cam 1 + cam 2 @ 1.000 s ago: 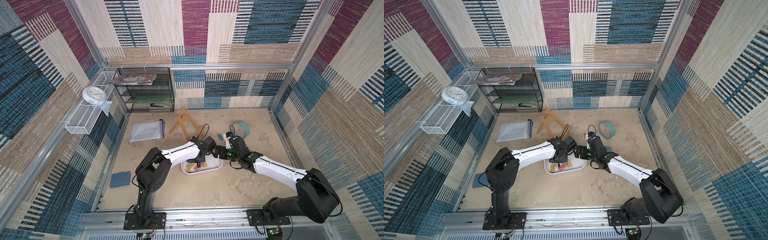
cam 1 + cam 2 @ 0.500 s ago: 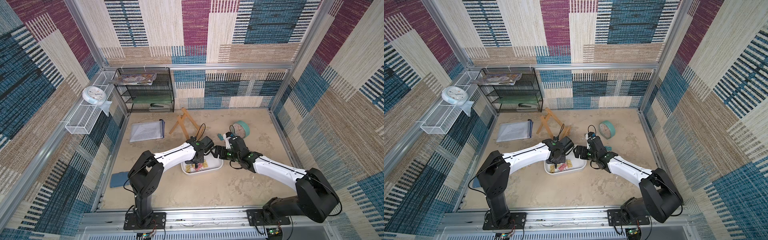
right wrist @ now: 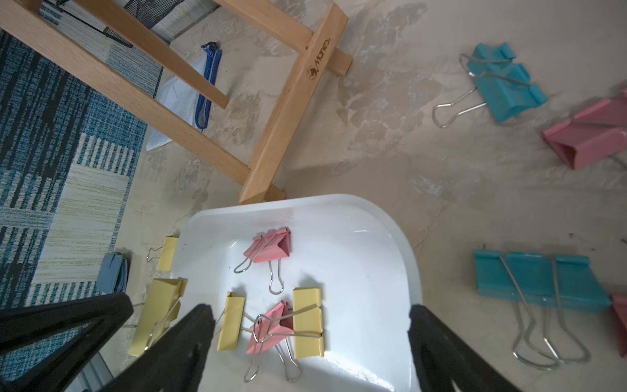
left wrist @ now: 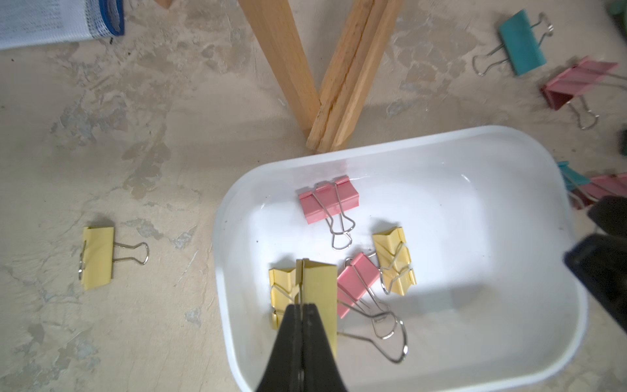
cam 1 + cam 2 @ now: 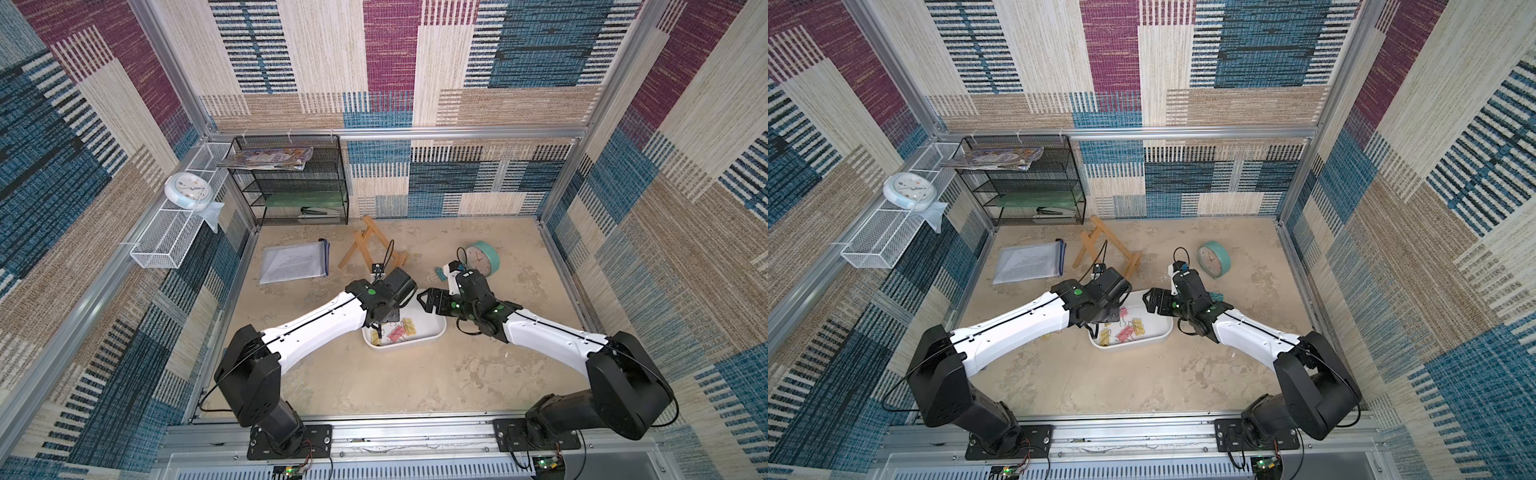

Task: Take out the binder clips from the storage box
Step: Pick up the binder clip from the storage box, then place the binder clip at the center of the board.

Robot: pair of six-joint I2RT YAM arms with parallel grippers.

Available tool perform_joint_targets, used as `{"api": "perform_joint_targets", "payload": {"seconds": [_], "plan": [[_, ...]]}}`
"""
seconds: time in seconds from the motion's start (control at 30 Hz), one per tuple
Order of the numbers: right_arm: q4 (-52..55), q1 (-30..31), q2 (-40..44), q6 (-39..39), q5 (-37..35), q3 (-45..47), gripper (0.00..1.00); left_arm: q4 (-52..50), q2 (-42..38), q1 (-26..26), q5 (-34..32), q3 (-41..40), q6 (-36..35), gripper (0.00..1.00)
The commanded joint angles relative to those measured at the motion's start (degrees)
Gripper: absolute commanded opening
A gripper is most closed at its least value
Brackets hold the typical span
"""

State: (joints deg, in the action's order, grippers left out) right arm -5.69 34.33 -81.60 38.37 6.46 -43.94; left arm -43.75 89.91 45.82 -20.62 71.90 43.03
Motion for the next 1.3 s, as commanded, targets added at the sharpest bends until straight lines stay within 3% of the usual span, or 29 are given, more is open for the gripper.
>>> {"api": "perform_joint_targets", "payload": {"seconds": [0.0,0.23,0.37,0.7,1.0,1.27], "plan": [[-1.8,0.0,0.0,0.4,-0.2,-0.6,0.93,3.4,-3.0,-0.1,-2.4,-1.8,-3.7,0.0],[-11.7,0.2,3.5,0.1,2.0,2.5,0.93,5.1,-9.5,-1.0,-13.3,-9.0,-9.7,0.0],[-11.9,0.2,3.6,0.1,2.9,2.0,0.93,7.2,-11.1,-6.1,-8.4,-12.5,-16.1,0.0],[-8.5,0.3,0.8,0.3,5.3,-0.9,0.93,1.8,-4.1,-15.5,-6.1,-8.5,-19.8,0.0],[-8.3,0.4,1.8,0.3,5.1,0.0,0.93,-0.4,6.8,-17.4,-9.2,-3.5,-19.6,0.0],[-7.4,0.4,2.2,0.0,5.2,0.4,0.93,-0.5,10.9,-18.6,-10.7,-3.0,-19.3,0.0]]}}
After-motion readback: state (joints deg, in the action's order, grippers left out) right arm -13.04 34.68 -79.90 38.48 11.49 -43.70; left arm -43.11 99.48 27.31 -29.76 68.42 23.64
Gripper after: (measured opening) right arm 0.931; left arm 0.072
